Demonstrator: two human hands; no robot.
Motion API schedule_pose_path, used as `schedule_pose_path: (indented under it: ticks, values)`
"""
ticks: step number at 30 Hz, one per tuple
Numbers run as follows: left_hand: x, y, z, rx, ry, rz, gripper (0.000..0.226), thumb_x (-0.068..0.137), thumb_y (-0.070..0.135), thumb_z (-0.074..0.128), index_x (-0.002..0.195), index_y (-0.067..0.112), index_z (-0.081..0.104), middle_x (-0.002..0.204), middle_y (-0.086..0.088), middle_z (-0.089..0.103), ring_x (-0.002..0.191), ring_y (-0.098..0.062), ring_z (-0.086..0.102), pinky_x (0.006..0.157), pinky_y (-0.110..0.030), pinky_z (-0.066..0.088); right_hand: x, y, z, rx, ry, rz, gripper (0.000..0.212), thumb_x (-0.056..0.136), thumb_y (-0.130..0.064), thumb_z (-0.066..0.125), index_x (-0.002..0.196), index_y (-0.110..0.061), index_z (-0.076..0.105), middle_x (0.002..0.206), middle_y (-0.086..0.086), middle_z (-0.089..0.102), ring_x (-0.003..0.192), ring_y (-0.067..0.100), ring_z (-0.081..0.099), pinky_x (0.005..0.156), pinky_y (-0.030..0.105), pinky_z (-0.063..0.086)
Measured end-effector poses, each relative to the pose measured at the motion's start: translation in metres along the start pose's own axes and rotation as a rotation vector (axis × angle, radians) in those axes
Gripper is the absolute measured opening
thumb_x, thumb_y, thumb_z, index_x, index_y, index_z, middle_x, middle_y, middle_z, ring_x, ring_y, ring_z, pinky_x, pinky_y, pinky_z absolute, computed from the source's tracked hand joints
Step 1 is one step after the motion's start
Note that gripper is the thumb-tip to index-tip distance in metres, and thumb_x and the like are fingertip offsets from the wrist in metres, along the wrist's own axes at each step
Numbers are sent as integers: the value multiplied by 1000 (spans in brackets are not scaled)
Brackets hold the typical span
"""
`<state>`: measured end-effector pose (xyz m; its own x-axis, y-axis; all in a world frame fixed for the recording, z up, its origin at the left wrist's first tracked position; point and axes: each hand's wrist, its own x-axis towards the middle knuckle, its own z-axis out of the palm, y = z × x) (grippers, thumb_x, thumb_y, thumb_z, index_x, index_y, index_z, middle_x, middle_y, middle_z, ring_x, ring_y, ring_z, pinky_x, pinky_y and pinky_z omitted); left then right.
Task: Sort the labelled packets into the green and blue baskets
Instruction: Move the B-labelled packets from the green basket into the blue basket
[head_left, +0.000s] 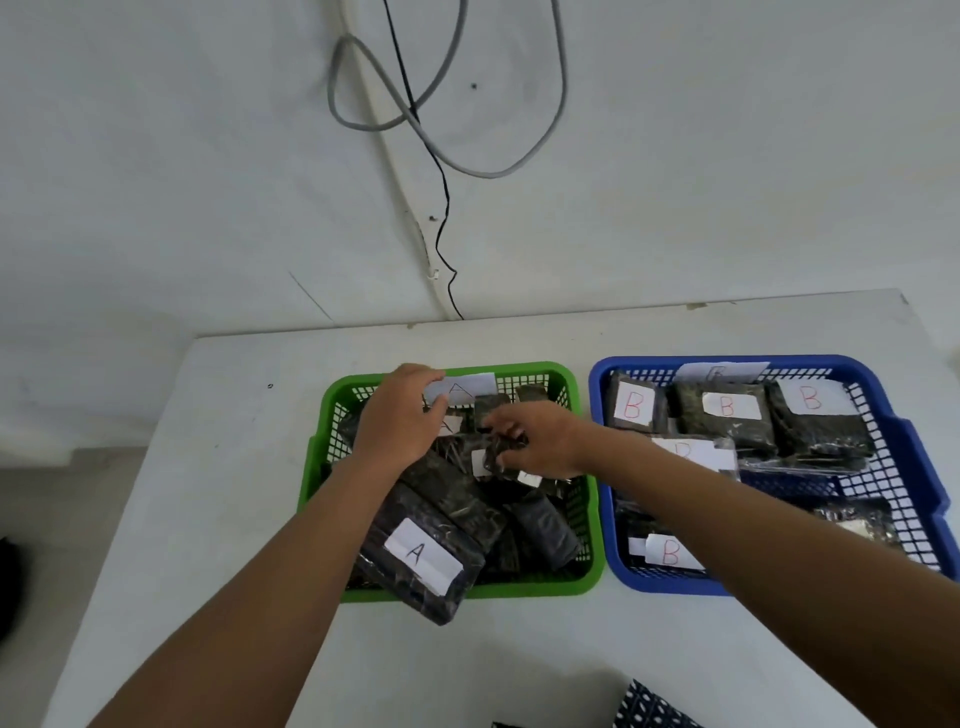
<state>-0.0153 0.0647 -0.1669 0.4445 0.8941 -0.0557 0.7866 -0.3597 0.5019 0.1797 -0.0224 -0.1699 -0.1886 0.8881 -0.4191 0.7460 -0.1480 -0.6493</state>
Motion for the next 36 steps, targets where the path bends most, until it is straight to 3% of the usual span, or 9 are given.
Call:
schedule_pose_path:
  ticks: [4, 8, 12, 16, 19, 25, 30, 33, 36]
  values:
    - [24, -21, 3, 67, -20, 57, 47, 97, 25, 60, 143, 15, 54, 149, -5, 49, 139, -23, 40, 114, -40, 35, -1, 12, 6, 2, 256, -4, 35, 90, -44, 65, 117, -22, 68, 106, -4, 68, 100, 18, 65, 76, 23, 49]
    - [40, -35, 10, 75, -89, 109, 48, 99, 28, 59, 145, 15, 51, 149, -7, 50, 139, -24, 42, 121, -44, 25, 7, 17, -5, -236, 560, 217, 29, 94, -45, 56, 100, -18, 64, 91, 2, 67, 75, 21, 57, 63, 34, 49]
    - [48, -48, 15, 36, -71, 150, 39, 96, 30, 63, 132, 15, 64, 128, -7, 68, 114, -23, 63, 103, -38, 46, 24, 10, -7, -357, 500, 328, 37, 90, -54, 61, 94, -18, 56, 74, -1, 51, 70, 25, 54, 59, 33, 42]
    - [51, -55, 17, -39, -59, 164, 33, 95, 31, 66, 123, 15, 71, 114, -5, 73, 102, -21, 66, 96, -42, 50, 37, 6, 0, -353, 447, 384, 34, 89, -43, 67, 105, -14, 58, 95, 10, 64, 88, 33, 63, 65, 35, 45]
    - [51, -59, 20, -94, -67, 156, 31, 96, 31, 65, 121, 14, 71, 112, -4, 73, 103, -21, 65, 98, -48, 47, 35, 8, -1, -98, 492, 410, 29, 87, -31, 68, 111, -16, 65, 101, 9, 68, 90, 30, 64, 73, 38, 55]
    - [51, -61, 24, -101, -51, 160, 31, 96, 32, 63, 122, 16, 71, 112, -4, 72, 104, -21, 63, 102, -49, 42, 20, 17, -11, 276, 488, 397, 34, 94, -28, 64, 128, -32, 63, 104, -4, 67, 75, 5, 64, 49, 9, 44]
    - [50, -58, 22, -92, -46, 154, 32, 96, 32, 63, 122, 15, 71, 112, -5, 72, 104, -22, 64, 102, -48, 43, 24, 13, -9, 154, 444, 427, 27, 98, -25, 59, 124, -23, 61, 117, 7, 65, 92, 17, 61, 55, 14, 46]
    - [48, -57, 21, -91, -50, 145, 33, 97, 32, 62, 124, 15, 70, 114, -5, 71, 106, -22, 63, 103, -48, 42, 28, 6, -5, -99, 374, 481, 21, 98, -21, 53, 116, -13, 59, 116, 13, 63, 98, 28, 60, 75, 36, 57]
    - [48, -58, 19, -107, -71, 155, 34, 97, 30, 63, 126, 14, 68, 116, -7, 71, 107, -23, 63, 102, -48, 45, 32, 1, 3, -350, 315, 490, 15, 96, -16, 56, 106, -7, 62, 115, 13, 59, 98, 34, 62, 77, 42, 53]
